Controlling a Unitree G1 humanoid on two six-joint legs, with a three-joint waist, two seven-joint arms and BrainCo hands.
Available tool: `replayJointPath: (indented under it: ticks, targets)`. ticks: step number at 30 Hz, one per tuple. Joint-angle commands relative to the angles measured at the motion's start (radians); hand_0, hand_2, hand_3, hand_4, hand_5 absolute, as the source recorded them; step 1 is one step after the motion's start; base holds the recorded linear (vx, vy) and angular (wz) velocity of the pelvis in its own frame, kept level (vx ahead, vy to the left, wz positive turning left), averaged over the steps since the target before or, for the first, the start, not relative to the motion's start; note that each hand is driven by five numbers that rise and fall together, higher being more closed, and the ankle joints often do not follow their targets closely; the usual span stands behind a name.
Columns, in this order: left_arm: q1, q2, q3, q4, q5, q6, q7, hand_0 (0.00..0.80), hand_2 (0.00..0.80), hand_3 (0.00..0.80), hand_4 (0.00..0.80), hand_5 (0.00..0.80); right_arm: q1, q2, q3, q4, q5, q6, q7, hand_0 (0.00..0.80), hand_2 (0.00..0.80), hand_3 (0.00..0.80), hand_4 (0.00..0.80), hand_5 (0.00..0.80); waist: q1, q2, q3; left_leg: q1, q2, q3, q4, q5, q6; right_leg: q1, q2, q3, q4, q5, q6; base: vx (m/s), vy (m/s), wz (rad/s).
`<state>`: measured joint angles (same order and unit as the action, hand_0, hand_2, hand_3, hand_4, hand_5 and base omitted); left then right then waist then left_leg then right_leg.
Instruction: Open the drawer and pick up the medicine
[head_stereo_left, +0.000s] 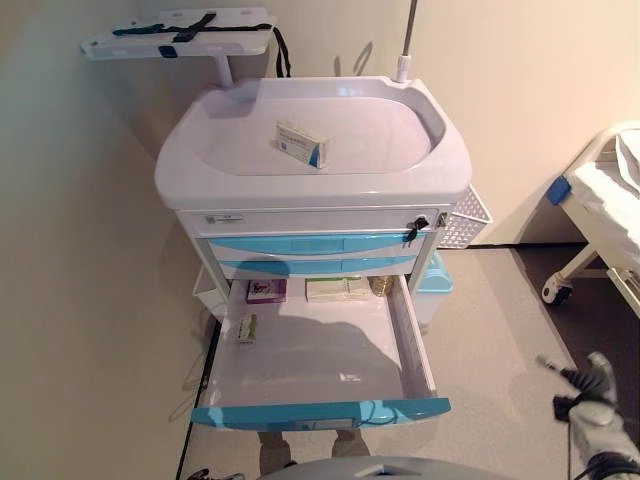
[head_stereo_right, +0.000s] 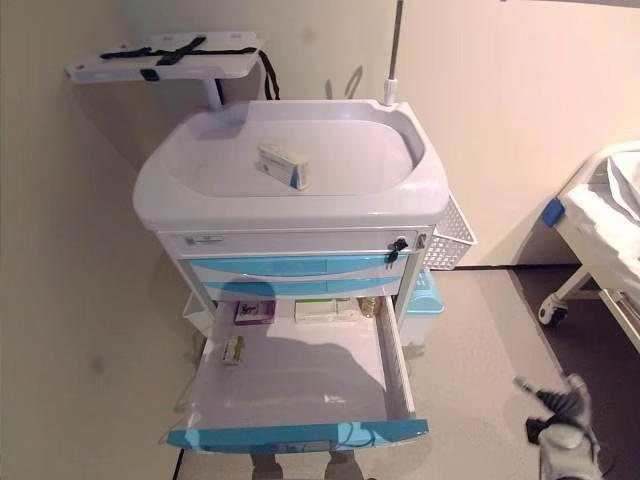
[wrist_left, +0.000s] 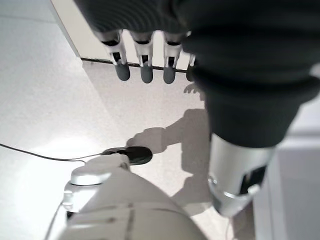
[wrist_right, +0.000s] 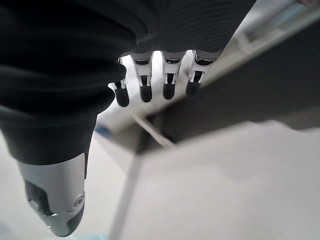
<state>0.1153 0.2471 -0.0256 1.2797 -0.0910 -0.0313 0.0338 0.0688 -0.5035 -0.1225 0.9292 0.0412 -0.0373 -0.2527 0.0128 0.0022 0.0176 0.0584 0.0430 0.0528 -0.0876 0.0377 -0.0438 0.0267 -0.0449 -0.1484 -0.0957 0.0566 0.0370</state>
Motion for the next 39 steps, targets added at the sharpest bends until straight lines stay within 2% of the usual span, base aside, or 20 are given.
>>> replayJointPath:
  ticks: [1, 3, 7, 8, 11, 15, 18, 25, 26, 27, 29, 30, 32, 33, 35, 36, 38, 39]
  targets:
    - [-0.033, 0.028, 0.001, 0.049, 0.045, -0.005, -0.015, 0.0, 0.0, 0.0, 0.0, 0.0, -0.055, 0.009, 0.076, 0.083, -0.065, -0.014, 0.073, 0.0, 0.0, 0.0, 0.0, 0.0, 0.014, -0.035, -0.004, -0.017, -0.053, -0.003, 0.001, -0.028, 0.031, -0.008, -0.018, -0.021, 0.042, -0.014, 0.062, 0.0, 0.0, 0.0]
    - [-0.033, 0.032, -0.003, 0.05, 0.046, -0.006, -0.017, 0.0, 0.0, 0.0, 0.0, 0.0, -0.064, 0.022, 0.107, 0.128, -0.067, -0.01, 0.092, 0.0, 0.0, 0.0, 0.0, 0.0, 0.015, -0.035, 0.002, -0.015, -0.053, -0.004, 0.008, -0.031, 0.033, -0.008, -0.019, -0.022, 0.054, -0.021, 0.06, 0.0, 0.0, 0.0]
    - [-0.056, 0.057, -0.027, 0.023, 0.047, -0.012, -0.016, 0.0, 0.0, 0.0, 0.0, 0.0, -0.115, 0.042, 0.17, 0.229, -0.063, -0.006, 0.132, 0.0, 0.0, 0.0, 0.0, 0.0, 0.013, -0.025, 0.075, -0.08, -0.067, -0.019, 0.119, -0.065, 0.053, -0.078, -0.033, -0.003, 0.186, -0.074, 0.032, -0.09, 0.006, 0.02]
    - [-0.056, 0.057, -0.027, 0.023, 0.047, -0.011, -0.016, 0.0, 0.0, 0.0, 0.0, 0.0, -0.116, 0.042, 0.17, 0.23, -0.063, -0.007, 0.132, 0.0, 0.0, 0.0, 0.0, 0.0, 0.013, -0.026, 0.074, -0.084, -0.067, -0.019, 0.123, -0.067, 0.053, -0.081, -0.033, -0.003, 0.19, -0.075, 0.032, -0.128, 0.018, 0.02]
    - [-0.097, 0.076, -0.069, -0.009, 0.044, -0.021, -0.01, 0.0, 0.0, 0.0, 0.0, 0.0, -0.177, 0.046, 0.23, 0.264, -0.069, -0.007, 0.141, 0.0, 0.0, 0.0, 0.0, 0.0, 0.017, -0.017, 0.151, -0.2, -0.09, -0.021, 0.25, -0.094, 0.063, -0.2, -0.048, 0.002, 0.324, -0.103, 0.013, -0.232, 0.024, 0.05]
    - [-0.121, 0.094, -0.108, -0.04, 0.057, -0.031, -0.006, 0.0, 0.0, 0.0, 0.0, 0.0, -0.203, 0.042, 0.262, 0.267, -0.077, -0.01, 0.148, 0.0, 0.0, 0.0, 0.0, 0.0, 0.016, -0.014, 0.182, -0.305, -0.1, -0.023, 0.34, -0.113, 0.067, -0.295, -0.066, 0.007, 0.407, -0.118, 0.005, -0.176, 0.017, 0.16]
    - [-0.136, 0.124, -0.154, -0.11, 0.076, -0.046, -0.003, 0.0, 0.0, 0.0, 0.0, 0.0, -0.222, 0.036, 0.314, 0.248, -0.105, -0.017, 0.156, 0.0, 0.0, 0.0, 0.0, 0.0, 0.015, -0.009, 0.214, -0.406, -0.1, -0.021, 0.43, -0.14, 0.075, -0.398, -0.082, 0.022, 0.51, -0.148, -0.009, -0.112, 0.022, 0.14]
    - [-0.146, 0.16, -0.232, -0.252, 0.102, -0.059, -0.005, 0.0, 0.0, 0.0, 0.0, 0.0, -0.257, 0.02, 0.34, 0.248, -0.107, -0.018, 0.152, 0.0, 0.0, 0.0, 0.0, 0.0, 0.011, 0.007, 0.252, -0.5, -0.105, -0.008, 0.532, -0.17, 0.085, -0.494, -0.097, 0.041, 0.6, -0.177, -0.02, -0.049, 0.033, 0.03]
    - [-0.146, 0.179, -0.258, -0.328, 0.105, -0.063, -0.013, 0.0, 0.0, 0.0, 0.0, 0.0, -0.268, 0.009, 0.345, 0.244, -0.108, -0.019, 0.15, 0.0, 0.0, 0.0, 0.0, 0.0, 0.009, 0.015, 0.264, -0.521, -0.108, -0.003, 0.559, -0.181, 0.09, -0.518, -0.1, 0.047, 0.627, -0.185, -0.02, -0.014, 0.036, -0.02]
    - [-0.145, 0.179, -0.258, -0.328, 0.105, -0.063, -0.013, 0.0, 0.0, 0.0, 0.0, 0.0, -0.268, 0.009, 0.345, 0.244, -0.108, -0.019, 0.15, 0.0, 0.0, 0.0, 0.0, 0.0, 0.009, 0.015, 0.263, -0.522, -0.108, -0.003, 0.559, -0.182, 0.09, -0.519, -0.1, 0.047, 0.628, -0.186, -0.02, -0.02, 0.076, -0.08]
    - [-0.143, 0.21, -0.279, -0.436, 0.09, -0.062, -0.029, 0.0, 0.0, 0.0, 0.0, 0.0, -0.288, -0.006, 0.354, 0.248, -0.114, -0.016, 0.148, 0.0, 0.0, 0.0, 0.0, 0.0, 0.007, 0.027, 0.276, -0.543, -0.112, 0.008, 0.588, -0.195, 0.096, -0.543, -0.102, 0.056, 0.65, -0.191, -0.021, -0.006, 0.059, -0.07]
    - [-0.142, 0.21, -0.279, -0.437, 0.09, -0.061, -0.029, 0.0, 0.0, 0.0, 0.0, 0.0, -0.288, -0.006, 0.354, 0.248, -0.114, -0.016, 0.148, 0.0, 0.0, 0.0, 0.0, 0.0, 0.007, 0.027, 0.276, -0.544, -0.112, 0.008, 0.589, -0.196, 0.096, -0.543, -0.102, 0.056, 0.65, -0.191, -0.021, -0.003, 0.036, -0.01]
    - [-0.136, 0.249, -0.294, -0.546, 0.081, -0.06, -0.05, 0.0, 0.0, 0.0, 0.0, 0.0, -0.299, -0.016, 0.357, 0.245, -0.116, -0.012, 0.149, 0.0, 0.0, 0.0, 0.0, 0.0, 0.005, 0.035, 0.283, -0.557, -0.114, 0.016, 0.605, -0.205, 0.1, -0.558, -0.101, 0.062, 0.661, -0.194, -0.02, -0.004, 0.061, -0.04]
    - [-0.148, 0.302, -0.309, -0.668, 0.086, -0.057, -0.067, 0.0, 0.0, 0.0, 0.0, 0.0, -0.311, -0.024, 0.356, 0.254, -0.114, -0.006, 0.15, 0.0, 0.0, 0.0, 0.0, 0.0, 0.004, 0.042, 0.289, -0.564, -0.116, 0.019, 0.616, -0.212, 0.104, -0.57, -0.102, 0.067, 0.671, -0.197, -0.02, -0.001, 0.075, -0.05]
    - [-0.177, 0.372, -0.323, -0.797, 0.107, -0.053, -0.084, 0.0, 0.0, 0.0, 0.0, 0.0, -0.321, -0.028, 0.353, 0.261, -0.111, 0.001, 0.151, 0.0, 0.0, 0.0, 0.0, 0.0, 0.003, 0.048, 0.293, -0.569, -0.118, 0.024, 0.621, -0.219, 0.107, -0.577, -0.103, 0.072, 0.673, -0.198, -0.017, 0.0, 0.051, -0.08]
    - [-0.177, 0.373, -0.322, -0.799, 0.107, -0.052, -0.084, 0.0, 0.0, 0.0, 0.0, 0.0, -0.321, -0.028, 0.353, 0.261, -0.111, 0.001, 0.151, 0.0, 0.0, 0.0, 0.0, 0.0, 0.003, 0.047, 0.294, -0.569, -0.118, 0.025, 0.622, -0.219, 0.107, -0.577, -0.103, 0.072, 0.673, -0.198, -0.017, -0.001, 0.04, -0.06]
    - [-0.224, 0.472, -0.317, -0.954, 0.121, -0.046, -0.106, 0.0, 0.0, 0.0, 0.0, 0.0, -0.327, -0.028, 0.351, 0.273, -0.112, 0.009, 0.157, 0.0, 0.0, 0.0, 0.0, 0.0, 0.002, 0.055, 0.298, -0.574, -0.119, 0.031, 0.626, -0.224, 0.109, -0.589, -0.102, 0.081, 0.677, -0.196, -0.015, 0.0, 0.052, -0.07]
    - [-0.224, 0.472, -0.317, -0.955, 0.121, -0.046, -0.106, 0.0, 0.0, 0.0, 0.0, 0.0, -0.327, -0.027, 0.351, 0.273, -0.112, 0.009, 0.157, 0.0, 0.0, 0.0, 0.0, 0.0, 0.003, 0.055, 0.298, -0.574, -0.119, 0.032, 0.627, -0.224, 0.109, -0.589, -0.102, 0.082, 0.677, -0.196, -0.015, -0.006, 0.057, -0.1]
